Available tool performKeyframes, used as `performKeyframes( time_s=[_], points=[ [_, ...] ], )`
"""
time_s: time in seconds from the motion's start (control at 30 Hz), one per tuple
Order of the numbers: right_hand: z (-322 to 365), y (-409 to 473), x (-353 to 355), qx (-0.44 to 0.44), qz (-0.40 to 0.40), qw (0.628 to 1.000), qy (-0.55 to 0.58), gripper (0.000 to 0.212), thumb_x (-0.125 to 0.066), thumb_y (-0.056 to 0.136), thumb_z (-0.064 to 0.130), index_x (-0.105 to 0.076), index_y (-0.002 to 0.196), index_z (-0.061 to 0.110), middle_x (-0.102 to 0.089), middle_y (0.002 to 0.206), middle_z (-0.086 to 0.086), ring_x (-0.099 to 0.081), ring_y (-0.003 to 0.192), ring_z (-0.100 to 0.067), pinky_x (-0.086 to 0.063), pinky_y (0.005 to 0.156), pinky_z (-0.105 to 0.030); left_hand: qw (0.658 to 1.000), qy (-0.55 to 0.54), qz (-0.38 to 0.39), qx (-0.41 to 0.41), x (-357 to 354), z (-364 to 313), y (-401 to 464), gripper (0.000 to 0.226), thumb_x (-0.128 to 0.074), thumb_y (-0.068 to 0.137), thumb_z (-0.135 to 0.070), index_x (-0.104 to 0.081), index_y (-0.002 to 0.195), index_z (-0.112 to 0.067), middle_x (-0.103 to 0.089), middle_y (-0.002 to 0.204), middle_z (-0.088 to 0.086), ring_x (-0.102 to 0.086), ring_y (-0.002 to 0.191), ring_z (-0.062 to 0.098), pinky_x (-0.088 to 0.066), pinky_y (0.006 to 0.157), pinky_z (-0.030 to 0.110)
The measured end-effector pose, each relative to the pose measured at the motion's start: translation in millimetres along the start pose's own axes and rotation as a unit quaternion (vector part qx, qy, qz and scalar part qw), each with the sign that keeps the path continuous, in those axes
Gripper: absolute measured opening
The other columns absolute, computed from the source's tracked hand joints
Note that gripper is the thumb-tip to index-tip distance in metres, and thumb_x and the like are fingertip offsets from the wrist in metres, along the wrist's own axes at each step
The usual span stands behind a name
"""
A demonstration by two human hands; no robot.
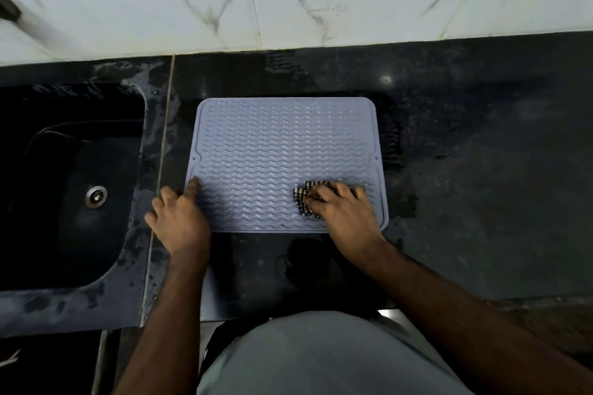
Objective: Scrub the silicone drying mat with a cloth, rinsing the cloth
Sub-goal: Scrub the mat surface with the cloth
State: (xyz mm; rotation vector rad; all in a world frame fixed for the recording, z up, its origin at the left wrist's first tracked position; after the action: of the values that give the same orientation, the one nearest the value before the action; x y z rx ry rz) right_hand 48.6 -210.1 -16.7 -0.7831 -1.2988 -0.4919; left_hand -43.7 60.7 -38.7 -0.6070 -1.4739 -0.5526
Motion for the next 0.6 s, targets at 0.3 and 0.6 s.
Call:
performKeyframes(
  time_s=[0.3, 0.6],
  points=[
    [-24.9, -17.5, -2.1, -0.049, -0.013, 0.999, 0.009, 0.053, -0.060, 0.088, 0.020, -0.054, 0.138, 0.039, -0.044, 0.146, 0.012, -0.041, 0.129, -0.025, -0.035, 0.099, -0.043, 1.000, 0.016, 0.006, -0.010, -1.7, -1.7, -3.2, 0.053, -0.047, 0.095, -0.003, -0.054, 0.143, -0.025, -0.050, 0.118, 0.024, -0.048, 0.111, 0.044, -0.038, 0.090, 0.054],
    [-28.9, -18.9, -1.4, -0.066, -0.004, 0.998, 0.002, 0.053, -0.059, 0.089, 0.015, -0.055, 0.135, 0.041, -0.044, 0.146, 0.013, -0.042, 0.125, -0.024, -0.035, 0.098, -0.043, 0.995, -0.078, 0.008, -0.059, 1.7, -16.7, -8.1, 0.050, -0.056, 0.087, 0.003, -0.059, 0.136, -0.005, -0.055, 0.111, 0.028, -0.053, 0.101, 0.048, -0.045, 0.081, 0.055]
  ],
)
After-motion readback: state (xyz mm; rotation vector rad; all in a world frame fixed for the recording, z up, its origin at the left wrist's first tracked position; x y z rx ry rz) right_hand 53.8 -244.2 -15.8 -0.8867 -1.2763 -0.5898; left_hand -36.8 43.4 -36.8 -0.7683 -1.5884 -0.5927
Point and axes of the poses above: each hand's wrist, its own y-axis towards the middle knuckle, its own x-axis out of the back of the hand, z = x × y, the point moved 4 cm from there along y, towards the middle knuckle
